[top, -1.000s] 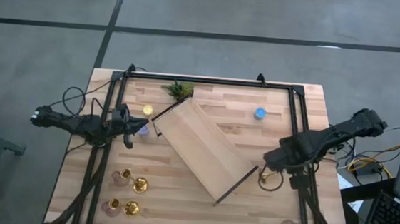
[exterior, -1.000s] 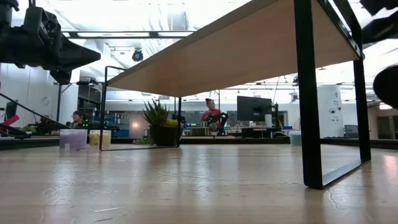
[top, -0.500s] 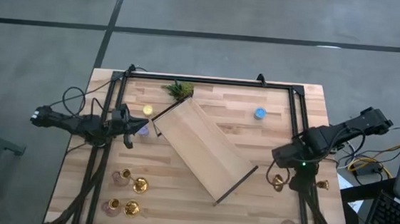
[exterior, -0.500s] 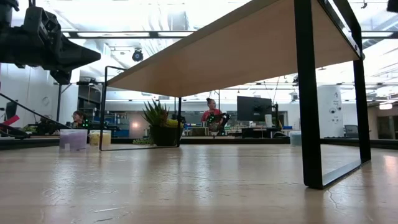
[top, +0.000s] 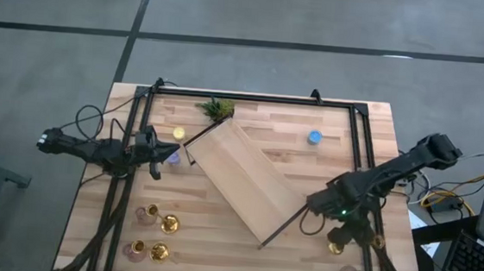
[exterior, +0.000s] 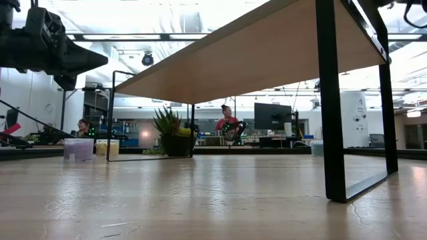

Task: Pick & Place candle stick holders
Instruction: Put the top right gold candle holder on the shelf

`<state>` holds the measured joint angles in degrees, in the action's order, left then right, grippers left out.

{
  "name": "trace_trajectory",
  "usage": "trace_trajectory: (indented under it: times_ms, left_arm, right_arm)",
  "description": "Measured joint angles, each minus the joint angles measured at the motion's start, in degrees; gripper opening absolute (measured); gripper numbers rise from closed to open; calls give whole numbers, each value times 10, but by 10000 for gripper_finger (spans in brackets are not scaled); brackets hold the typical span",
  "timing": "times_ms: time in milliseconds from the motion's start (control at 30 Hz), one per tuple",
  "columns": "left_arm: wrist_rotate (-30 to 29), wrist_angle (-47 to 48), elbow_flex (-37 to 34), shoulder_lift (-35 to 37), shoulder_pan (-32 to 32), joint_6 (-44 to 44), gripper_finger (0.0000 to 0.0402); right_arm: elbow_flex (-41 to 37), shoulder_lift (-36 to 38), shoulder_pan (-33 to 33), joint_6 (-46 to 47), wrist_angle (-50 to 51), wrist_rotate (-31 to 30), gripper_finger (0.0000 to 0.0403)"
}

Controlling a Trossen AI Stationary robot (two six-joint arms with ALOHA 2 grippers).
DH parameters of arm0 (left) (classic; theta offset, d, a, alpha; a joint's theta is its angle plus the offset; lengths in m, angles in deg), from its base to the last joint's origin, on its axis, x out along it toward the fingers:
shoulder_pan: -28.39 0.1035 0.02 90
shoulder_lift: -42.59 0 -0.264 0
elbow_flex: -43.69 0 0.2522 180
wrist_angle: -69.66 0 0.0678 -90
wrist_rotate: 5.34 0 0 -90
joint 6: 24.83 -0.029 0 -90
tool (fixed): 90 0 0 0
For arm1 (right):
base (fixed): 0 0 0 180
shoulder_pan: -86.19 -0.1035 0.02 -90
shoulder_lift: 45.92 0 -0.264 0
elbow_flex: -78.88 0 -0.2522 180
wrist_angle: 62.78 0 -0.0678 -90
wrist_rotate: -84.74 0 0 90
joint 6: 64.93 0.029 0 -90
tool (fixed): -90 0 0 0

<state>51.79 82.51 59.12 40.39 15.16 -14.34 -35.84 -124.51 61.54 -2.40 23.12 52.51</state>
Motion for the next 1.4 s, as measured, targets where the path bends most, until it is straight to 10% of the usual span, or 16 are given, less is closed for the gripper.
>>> trace_trajectory:
  times_ms: [933,1400]
  left_arm:
    - [0,0,0,0,0,0,19]
    - [0,0,0,0,0,0,19]
  right_arm:
    - [-4,-63,-3,15,-92,2,84]
    - [76,-40,-4,-102,-94,-115,142]
